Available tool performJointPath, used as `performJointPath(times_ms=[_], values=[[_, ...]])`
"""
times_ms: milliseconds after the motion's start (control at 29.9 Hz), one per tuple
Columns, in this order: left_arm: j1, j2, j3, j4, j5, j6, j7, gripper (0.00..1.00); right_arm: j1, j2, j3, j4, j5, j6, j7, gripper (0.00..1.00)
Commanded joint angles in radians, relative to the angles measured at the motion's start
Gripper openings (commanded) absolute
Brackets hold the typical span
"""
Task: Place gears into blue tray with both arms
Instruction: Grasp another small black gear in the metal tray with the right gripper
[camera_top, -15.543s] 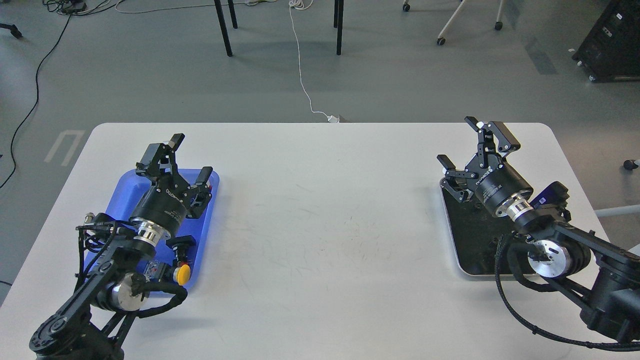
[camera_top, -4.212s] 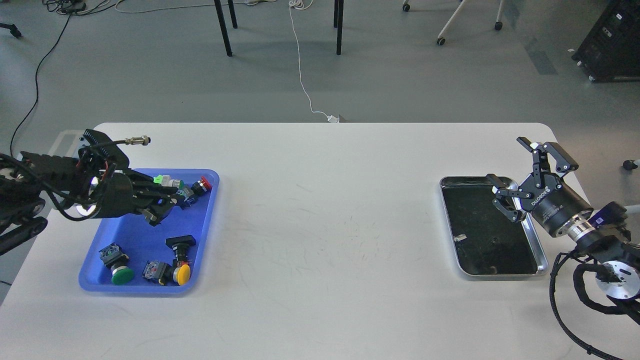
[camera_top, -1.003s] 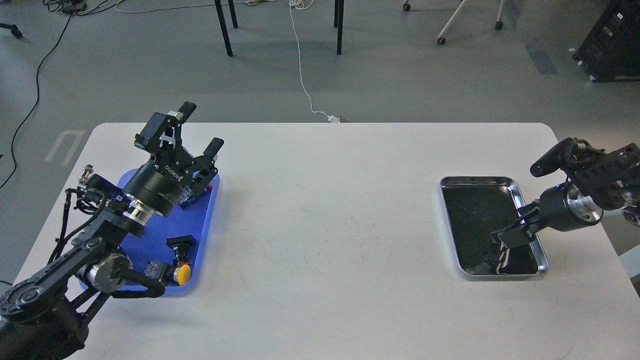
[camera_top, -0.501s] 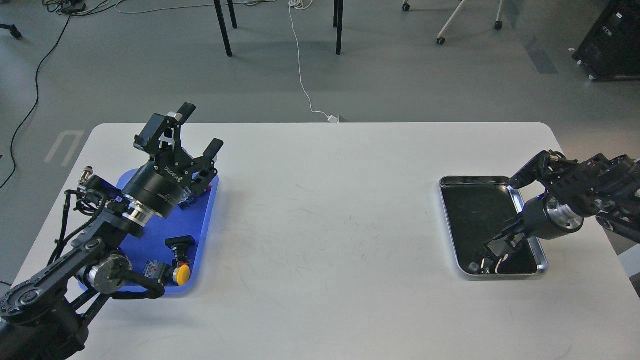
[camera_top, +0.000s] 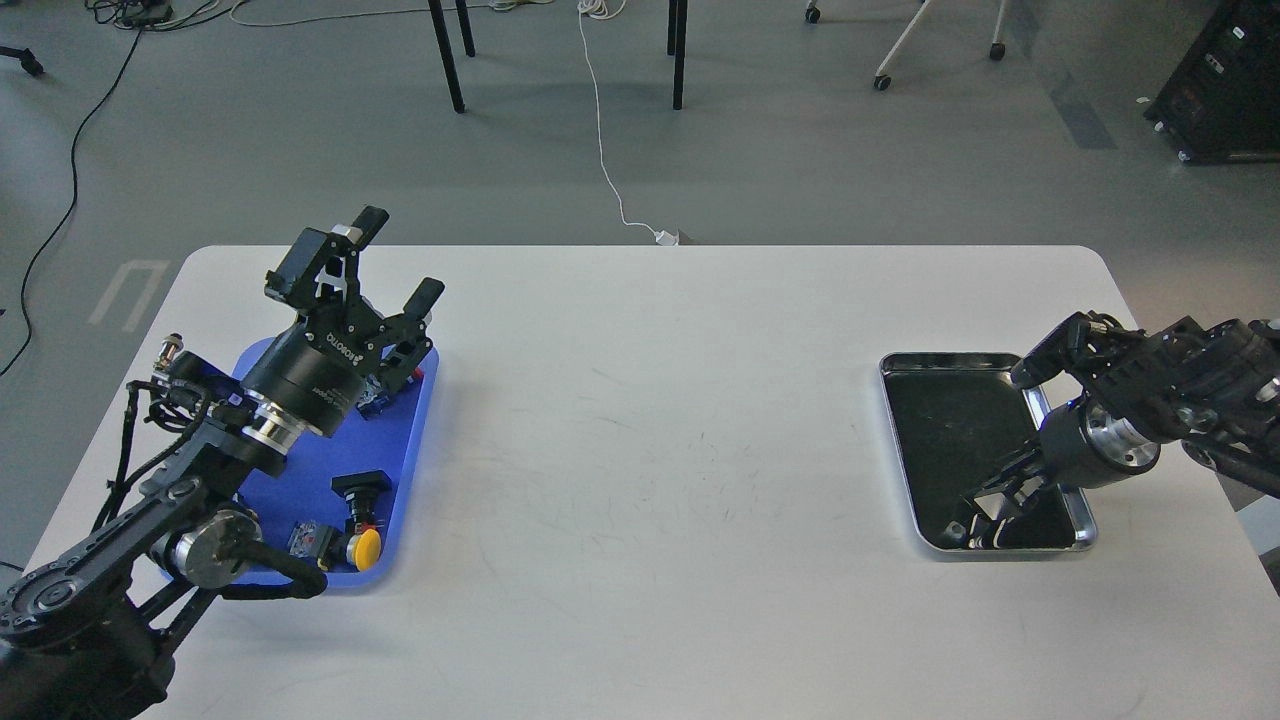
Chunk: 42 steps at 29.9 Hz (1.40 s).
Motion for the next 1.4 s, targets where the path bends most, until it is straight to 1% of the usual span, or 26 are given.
performJointPath(times_ms=[0,33,100,201,267,401,468,568,669,869,969,1136,1237,1370], values=[[0.000,0.000,-0.001,0.000,0.000,-0.001,0.000,0.98,-0.001,0.001,0.000,-0.001,0.000,0.000,0.000,0.58],[0.000,0.000,-0.001,0.000,0.000,-0.001,0.000,0.98,-0.001,0.001,0.000,-0.001,0.000,0.000,0.000,0.56],[0.000,0.000,-0.001,0.000,0.000,-0.001,0.000,0.98,-0.001,0.001,0.000,-0.002,0.000,0.000,0.000,0.48],[0.000,0.000,-0.001,0.000,0.000,-0.001,0.000,0.98,-0.002,0.002,0.000,-0.004,0.000,0.000,0.000,0.44],[0.000,0.000,-0.001,0.000,0.000,-0.001,0.000,0.98,-0.001,0.004,0.000,-0.010,0.000,0.000,0.000,0.37],[0.002,0.000,-0.002,-0.001,0.000,-0.001,0.000,0.98,-0.001,0.004,0.000,-0.010,0.000,0.000,0.000,0.29],[0.002,-0.001,-0.001,0.000,0.000,-0.001,0.000,0.98,-0.001,0.004,0.000,-0.010,0.000,0.000,0.000,0.28],[0.002,-0.001,-0.001,-0.001,0.002,-0.001,0.000,0.98,-0.001,0.004,0.000,-0.010,0.000,0.000,0.000,0.23],[0.000,-0.001,-0.001,0.000,0.002,-0.001,0.000,0.98,0.001,0.004,0.000,-0.007,0.001,0.000,0.000,0.21],[0.000,-0.006,-0.001,-0.001,0.002,-0.001,0.000,0.98,0.009,-0.012,0.006,0.008,0.003,0.000,0.000,0.20],[0.000,-0.001,-0.001,-0.001,0.002,-0.001,0.000,0.98,0.027,-0.048,0.012,0.050,0.003,0.000,0.000,0.20],[0.000,0.000,-0.001,-0.001,0.000,-0.002,0.000,0.98,0.122,-0.094,0.014,0.143,0.003,0.000,0.000,0.20],[0.000,0.000,-0.001,-0.001,0.000,-0.002,0.000,0.98,0.176,-0.072,0.014,0.147,0.009,0.000,0.000,0.20],[0.000,0.000,-0.002,-0.001,0.000,-0.002,0.000,0.98,0.219,0.025,0.012,0.130,0.012,0.000,0.000,0.21]])
